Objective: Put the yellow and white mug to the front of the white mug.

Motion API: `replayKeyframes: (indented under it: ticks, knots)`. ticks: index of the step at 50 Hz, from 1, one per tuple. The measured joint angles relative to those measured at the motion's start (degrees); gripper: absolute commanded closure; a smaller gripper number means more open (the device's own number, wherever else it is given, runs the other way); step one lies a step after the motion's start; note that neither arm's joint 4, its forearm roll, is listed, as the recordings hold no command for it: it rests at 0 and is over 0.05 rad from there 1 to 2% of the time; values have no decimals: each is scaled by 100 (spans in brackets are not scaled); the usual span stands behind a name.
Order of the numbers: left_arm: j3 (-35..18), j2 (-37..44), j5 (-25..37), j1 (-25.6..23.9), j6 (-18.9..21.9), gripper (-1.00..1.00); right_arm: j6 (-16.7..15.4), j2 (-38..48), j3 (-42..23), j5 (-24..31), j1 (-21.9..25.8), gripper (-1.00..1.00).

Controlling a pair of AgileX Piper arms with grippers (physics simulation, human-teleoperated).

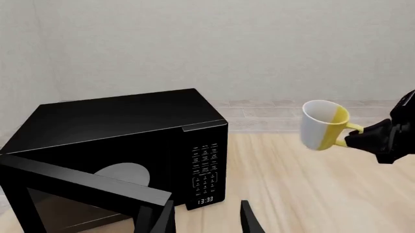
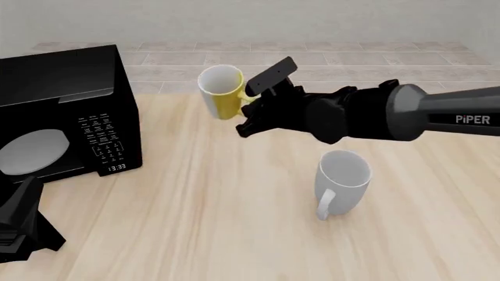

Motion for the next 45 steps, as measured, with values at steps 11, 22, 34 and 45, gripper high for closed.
replayKeyframes:
  ticks: [11, 22, 34, 45]
  knots:
    - [0, 0, 0, 0, 0, -100, -22, -247, 357, -147, -363, 100]
    - [0, 0, 0, 0, 0, -100, -42, -447, 628, -212, -750, 100]
    - [0, 0, 0, 0, 0, -100, -67, -615, 874, -251, -1192, 100]
    - [0, 0, 0, 0, 0, -100, -63, -704, 1087, -328, -1570, 100]
